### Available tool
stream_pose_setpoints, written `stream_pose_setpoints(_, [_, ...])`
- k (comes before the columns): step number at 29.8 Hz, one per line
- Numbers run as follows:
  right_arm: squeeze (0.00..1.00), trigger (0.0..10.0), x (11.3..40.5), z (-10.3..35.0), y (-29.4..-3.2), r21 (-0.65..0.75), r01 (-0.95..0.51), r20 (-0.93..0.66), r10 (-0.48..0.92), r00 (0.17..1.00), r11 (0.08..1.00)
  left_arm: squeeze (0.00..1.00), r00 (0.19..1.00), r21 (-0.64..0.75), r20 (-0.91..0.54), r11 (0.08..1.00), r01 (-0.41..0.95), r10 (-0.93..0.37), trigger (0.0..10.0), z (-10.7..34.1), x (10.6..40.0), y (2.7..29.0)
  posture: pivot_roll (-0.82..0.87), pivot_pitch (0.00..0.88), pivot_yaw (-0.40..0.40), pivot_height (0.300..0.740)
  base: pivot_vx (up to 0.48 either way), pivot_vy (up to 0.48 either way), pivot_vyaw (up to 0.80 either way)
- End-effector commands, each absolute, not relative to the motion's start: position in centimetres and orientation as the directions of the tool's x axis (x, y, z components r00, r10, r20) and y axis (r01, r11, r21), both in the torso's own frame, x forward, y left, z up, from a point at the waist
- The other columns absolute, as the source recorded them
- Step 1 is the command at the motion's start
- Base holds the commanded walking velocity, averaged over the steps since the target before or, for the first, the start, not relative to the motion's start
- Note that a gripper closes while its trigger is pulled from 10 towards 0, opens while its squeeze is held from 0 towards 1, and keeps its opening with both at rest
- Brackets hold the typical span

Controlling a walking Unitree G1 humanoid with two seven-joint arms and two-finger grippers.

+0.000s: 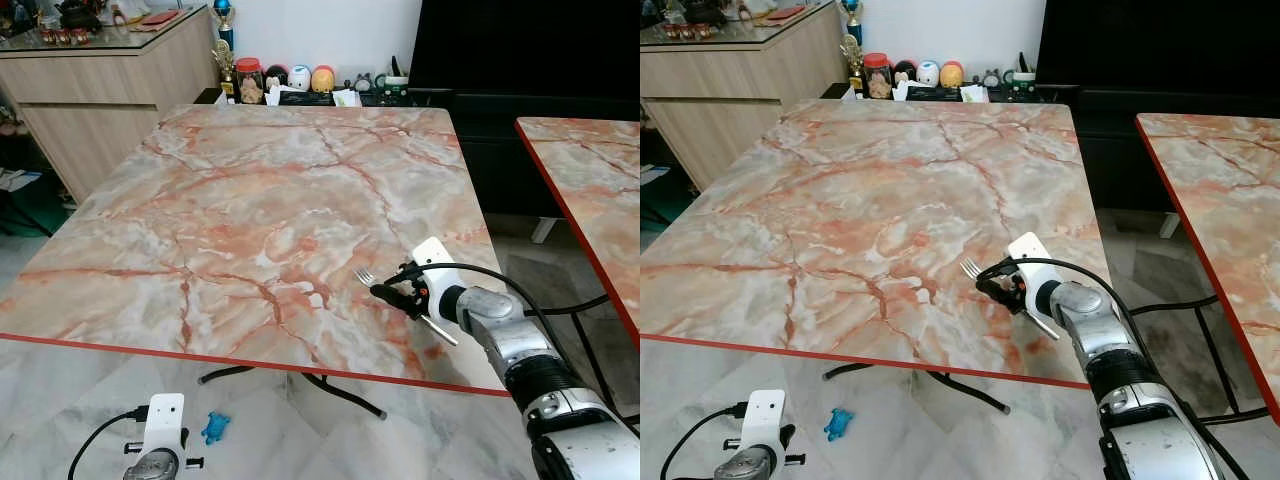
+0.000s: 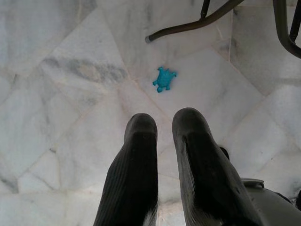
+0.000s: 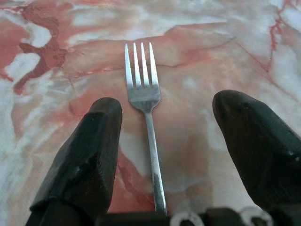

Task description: Setting the table

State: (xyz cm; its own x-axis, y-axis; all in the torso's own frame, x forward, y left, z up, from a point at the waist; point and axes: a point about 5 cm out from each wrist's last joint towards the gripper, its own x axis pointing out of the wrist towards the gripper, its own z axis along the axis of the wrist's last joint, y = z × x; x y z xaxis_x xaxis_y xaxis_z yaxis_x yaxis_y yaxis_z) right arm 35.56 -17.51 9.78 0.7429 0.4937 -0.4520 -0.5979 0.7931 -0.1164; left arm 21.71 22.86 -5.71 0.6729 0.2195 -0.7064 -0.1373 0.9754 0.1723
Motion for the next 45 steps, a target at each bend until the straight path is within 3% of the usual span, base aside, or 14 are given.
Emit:
stream_pose_setpoints(1, [0.0, 10.0, 35.6, 9.9, -17.8, -0.121, -0.599, -0.448, 0.495, 0.744, 0.791, 0.0, 0.668, 0.169, -0.71, 0.975, -0.148, 0.224, 10.0, -5.6, 21.8, 22.9, 0.04, 0.0, 0.034, 0.74, 0.0, 0.0, 0.0])
stream_pose_setpoints(32, [0.0, 10.0, 34.4, 8.3, -18.4, -0.094, -0.613, -0.494, 0.498, 0.713, 0.784, 0.0, 0.665, 0.174, -0.709, 0.973, -0.154, 0.232, 10.0, -5.6, 21.9, 23.1, 0.05, 0.0, 0.042, 0.74, 0.0, 0.0, 0.0])
stream_pose_setpoints(33, [0.0, 6.1, 34.4, 8.3, -18.4, -0.092, -0.613, -0.494, 0.499, 0.712, 0.785, 0.0, 0.665, 0.174, -0.71, 0.973, -0.155, 0.233, 10.0, -5.6, 21.8, 23.1, 0.05, 0.0, 0.042, 0.74, 0.0, 0.0, 0.0])
stream_pose_setpoints(34, [0.0, 6.1, 34.4, 8.3, -18.4, -0.09, -0.613, -0.494, 0.499, 0.712, 0.785, 0.0, 0.665, 0.174, -0.71, 0.973, -0.155, 0.233, 10.0, -5.6, 21.8, 23.1, 0.05, 0.0, 0.042, 0.74, 0.0, 0.0, 0.0])
stream_pose_setpoints(35, [0.0, 0.0, 34.4, 8.2, -18.4, -0.089, -0.613, -0.494, 0.499, 0.712, 0.785, 0.0, 0.665, 0.174, -0.71, 0.973, -0.155, 0.233, 10.0, -5.6, 21.8, 23.1, 0.05, 0.0, 0.041, 0.74, 0.0, 0.0, 0.0])
stream_pose_setpoints(45, [0.0, 0.0, 34.1, 7.8, -18.3, -0.076, -0.614, -0.498, 0.504, 0.706, 0.786, 0.0, 0.663, 0.173, -0.712, 0.973, -0.154, 0.231, 10.0, -5.6, 21.8, 23.2, 0.05, 0.0, 0.041, 0.74, 0.0, 0.0, 0.0])
